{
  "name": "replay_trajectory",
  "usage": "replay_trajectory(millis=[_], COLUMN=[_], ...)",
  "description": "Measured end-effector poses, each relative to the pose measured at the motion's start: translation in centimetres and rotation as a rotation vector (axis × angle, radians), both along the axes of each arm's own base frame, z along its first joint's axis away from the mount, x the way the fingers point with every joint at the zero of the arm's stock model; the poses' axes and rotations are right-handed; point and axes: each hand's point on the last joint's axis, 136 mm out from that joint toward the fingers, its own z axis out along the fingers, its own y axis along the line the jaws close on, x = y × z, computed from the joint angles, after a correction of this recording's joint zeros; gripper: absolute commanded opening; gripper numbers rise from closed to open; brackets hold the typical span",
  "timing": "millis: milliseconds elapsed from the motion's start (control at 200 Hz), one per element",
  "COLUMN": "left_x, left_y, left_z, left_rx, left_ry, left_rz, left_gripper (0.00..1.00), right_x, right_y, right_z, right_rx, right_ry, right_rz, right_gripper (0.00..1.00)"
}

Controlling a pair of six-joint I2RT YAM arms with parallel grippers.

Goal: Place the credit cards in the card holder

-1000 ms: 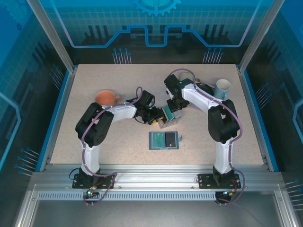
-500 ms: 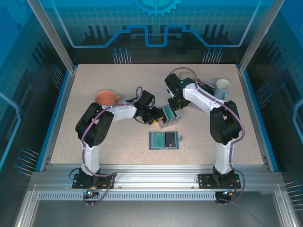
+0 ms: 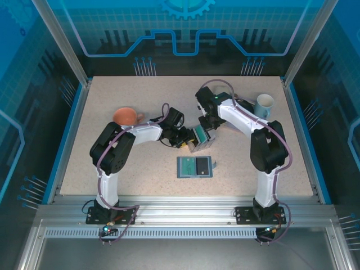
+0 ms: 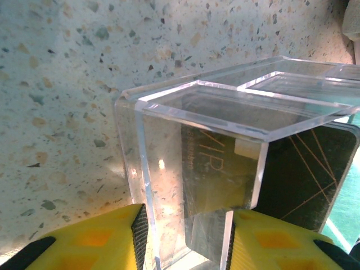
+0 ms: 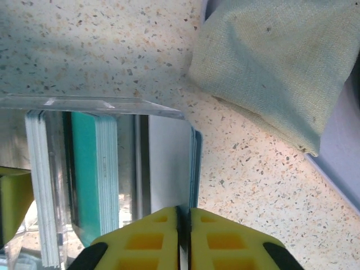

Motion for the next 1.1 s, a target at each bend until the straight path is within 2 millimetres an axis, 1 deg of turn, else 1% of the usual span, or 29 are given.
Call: replay_trajectory(millis=[45,110,260,340,385,470,560,660,750,850,950,1100], left_x=[0.0,0.0,0.0,0.0,0.0,-0.2,-0.6,-1.0,-1.4,-2.3,-3.6,-6.0], left_y=[0.0,0.0,0.0,0.0,0.0,0.1,0.4,0.6,0.9,1.4,2.2,3.6], left_z=[0.0,0.0,0.0,0.0,0.1,0.3,1.2,3.1,4.9,6.0,5.8,4.2], left_rx=[0.0,0.0,0.0,0.0,0.001,-0.001,-0.007,-0.025,-0.044,-0.056,-0.051,-0.026], left_ry=[0.0,0.0,0.0,0.0,-0.001,-0.003,-0.016,-0.048,-0.083,-0.103,-0.094,-0.052], left_rz=[0.0,0.0,0.0,-0.001,-0.001,0.0,-0.003,-0.003,-0.006,-0.005,-0.006,-0.006], left_gripper=[0.39,0.4,0.41,0.43,0.44,0.48,0.5,0.53,0.54,0.54,0.54,0.56], right_x=[-0.1,-0.1,-0.7,-1.3,-1.8,-2.7,-4.0,-5.7,-7.3,-9.0,-10.6,-12.7], right_y=[0.1,0.2,0.7,0.9,1.0,1.2,0.8,0.0,-0.2,0.0,-0.1,-0.4], right_z=[0.3,0.9,3.0,4.5,5.2,6.3,7.1,7.6,7.6,6.9,5.8,3.6], right_rx=[0.011,0.025,0.084,0.136,0.17,0.249,0.349,0.455,0.525,0.584,0.622,0.628], right_ry=[-0.004,-0.012,-0.036,-0.051,-0.055,-0.06,-0.059,-0.049,-0.037,-0.011,0.021,0.065], right_rz=[0.001,0.001,-0.003,-0.005,-0.009,-0.023,-0.066,-0.12,-0.161,-0.189,-0.225,-0.275], right_gripper=[0.07,0.03,0.04,0.03,0.0,0.0,0.0,0.0,0.0,0.0,0.0,0.0])
